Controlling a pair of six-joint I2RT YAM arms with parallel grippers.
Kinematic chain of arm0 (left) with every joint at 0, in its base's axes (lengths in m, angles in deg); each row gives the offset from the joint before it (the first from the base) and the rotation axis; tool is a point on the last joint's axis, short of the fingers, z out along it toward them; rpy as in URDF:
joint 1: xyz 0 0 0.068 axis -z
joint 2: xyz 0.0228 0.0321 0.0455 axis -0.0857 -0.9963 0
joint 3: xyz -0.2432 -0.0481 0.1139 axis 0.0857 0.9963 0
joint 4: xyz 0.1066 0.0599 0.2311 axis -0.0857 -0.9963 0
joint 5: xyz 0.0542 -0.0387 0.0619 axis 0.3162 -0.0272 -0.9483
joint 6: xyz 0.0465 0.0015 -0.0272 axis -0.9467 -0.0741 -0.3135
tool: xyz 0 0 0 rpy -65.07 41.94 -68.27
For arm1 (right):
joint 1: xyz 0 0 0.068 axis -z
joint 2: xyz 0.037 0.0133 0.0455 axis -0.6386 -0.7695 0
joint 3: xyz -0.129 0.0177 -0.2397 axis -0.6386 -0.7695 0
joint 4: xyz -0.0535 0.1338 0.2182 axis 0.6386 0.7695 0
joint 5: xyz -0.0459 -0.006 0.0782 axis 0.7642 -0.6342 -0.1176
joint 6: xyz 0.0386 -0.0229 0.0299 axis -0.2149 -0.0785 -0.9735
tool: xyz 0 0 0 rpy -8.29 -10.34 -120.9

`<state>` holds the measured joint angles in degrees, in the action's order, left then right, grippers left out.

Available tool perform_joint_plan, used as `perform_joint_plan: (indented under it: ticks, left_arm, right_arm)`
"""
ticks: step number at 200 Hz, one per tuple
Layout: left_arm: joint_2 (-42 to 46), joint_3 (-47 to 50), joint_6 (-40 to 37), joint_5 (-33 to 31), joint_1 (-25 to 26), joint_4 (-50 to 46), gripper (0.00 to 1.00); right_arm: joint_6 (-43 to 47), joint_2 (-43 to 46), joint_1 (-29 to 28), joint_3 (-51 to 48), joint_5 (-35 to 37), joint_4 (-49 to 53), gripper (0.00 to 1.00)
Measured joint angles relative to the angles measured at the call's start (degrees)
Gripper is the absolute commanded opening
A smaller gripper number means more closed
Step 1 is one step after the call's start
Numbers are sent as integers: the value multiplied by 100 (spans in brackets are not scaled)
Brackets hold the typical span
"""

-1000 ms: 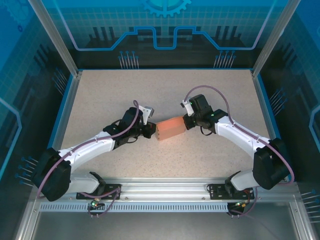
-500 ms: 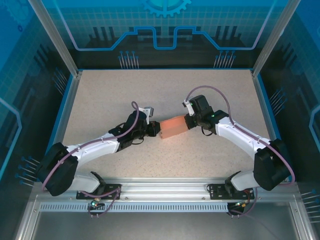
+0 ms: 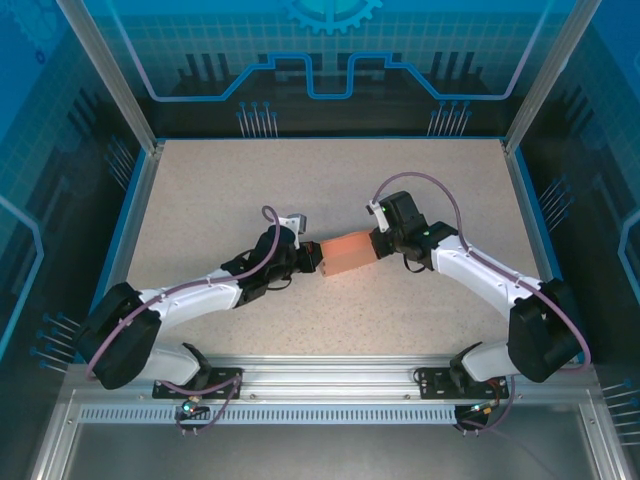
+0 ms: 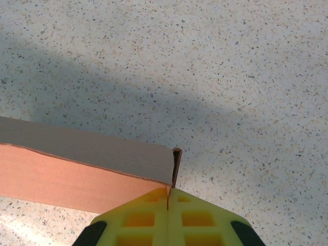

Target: Fold the paper box

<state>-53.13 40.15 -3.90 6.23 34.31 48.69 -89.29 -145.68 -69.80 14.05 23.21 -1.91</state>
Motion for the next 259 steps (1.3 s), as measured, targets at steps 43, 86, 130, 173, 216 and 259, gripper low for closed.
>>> perform_joint_plan:
  ticks: [43,86,130,173,216,259]
  left_arm:
    - [-13,83,181,-17,7,201,7]
    - [-42,155,361,-44,7,402,6]
    - [-66,190,525,-59,7,522,6]
    - [-76,245,667,-74,7,660,5]
    - [-76,308,782,-79,7,789,5]
    - [-76,343,896,-98,7,852,5]
  right_arm:
    - [-2,0,0,-13,2,-31,0]
    - [-4,24,0,-39,20,-35,0]
    - [-7,26,0,-48,22,-46,0]
    - [-11,31,0,-50,22,-50,0]
    - [-28,31,-2,-50,22,-50,0]
    - [-46,31,-17,-50,22,-50,0]
